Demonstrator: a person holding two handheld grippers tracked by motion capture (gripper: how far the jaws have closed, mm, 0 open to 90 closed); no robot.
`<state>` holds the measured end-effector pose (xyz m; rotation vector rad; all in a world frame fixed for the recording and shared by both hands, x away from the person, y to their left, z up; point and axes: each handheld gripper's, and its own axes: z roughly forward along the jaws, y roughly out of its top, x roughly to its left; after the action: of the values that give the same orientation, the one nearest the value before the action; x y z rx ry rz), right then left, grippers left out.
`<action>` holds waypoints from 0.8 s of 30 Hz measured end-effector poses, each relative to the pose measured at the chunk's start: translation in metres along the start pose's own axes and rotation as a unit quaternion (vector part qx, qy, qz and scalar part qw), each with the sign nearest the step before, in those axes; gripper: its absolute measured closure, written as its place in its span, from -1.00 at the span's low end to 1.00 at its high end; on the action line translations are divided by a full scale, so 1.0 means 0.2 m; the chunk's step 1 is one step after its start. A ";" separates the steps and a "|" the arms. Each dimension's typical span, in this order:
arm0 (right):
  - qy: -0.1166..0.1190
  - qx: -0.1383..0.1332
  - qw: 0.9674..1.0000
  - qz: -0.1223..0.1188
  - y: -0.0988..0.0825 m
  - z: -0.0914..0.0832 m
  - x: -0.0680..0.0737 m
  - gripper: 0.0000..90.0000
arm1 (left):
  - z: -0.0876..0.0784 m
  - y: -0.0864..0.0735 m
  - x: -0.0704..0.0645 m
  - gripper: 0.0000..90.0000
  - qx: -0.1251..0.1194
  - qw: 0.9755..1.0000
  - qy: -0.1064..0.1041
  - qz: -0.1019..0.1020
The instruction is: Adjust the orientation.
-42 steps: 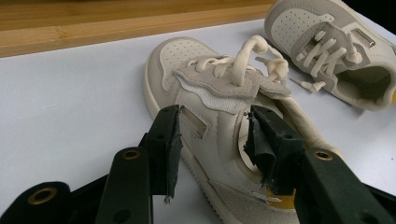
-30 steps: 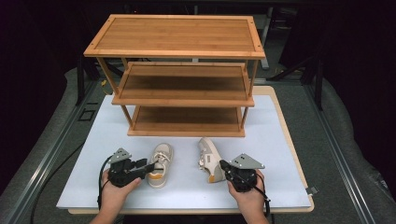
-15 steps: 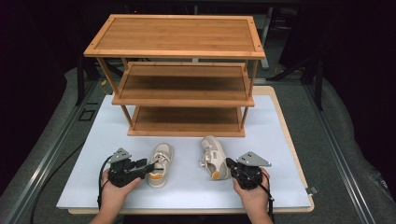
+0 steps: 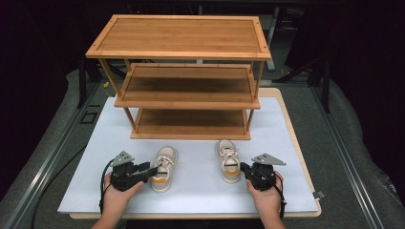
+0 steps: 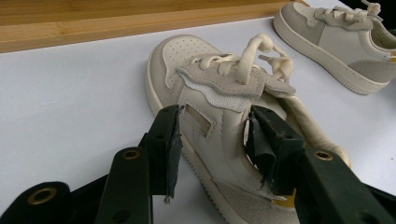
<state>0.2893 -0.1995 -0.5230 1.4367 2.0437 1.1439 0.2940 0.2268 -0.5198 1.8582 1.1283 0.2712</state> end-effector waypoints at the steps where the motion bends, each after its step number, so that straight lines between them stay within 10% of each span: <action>1: -0.001 0.004 1.000 0.001 0.00 0.00 0.00 1.00 | 0.00 0.00 0.00 0.20 0.000 1.000 0.000 0.000; 15: -0.003 -0.058 0.998 0.011 0.04 -0.07 0.03 0.54 | 0.01 0.00 0.00 0.20 0.000 1.000 -0.006 -0.006; 24: 0.005 -0.035 0.999 0.008 0.07 0.03 0.05 0.39 | 0.03 0.00 -0.01 0.20 0.000 1.000 -0.005 -0.007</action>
<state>0.2976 -0.1864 -0.5135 1.4197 1.9821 1.2196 0.2957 0.2219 -0.5219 1.8484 1.1350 0.2537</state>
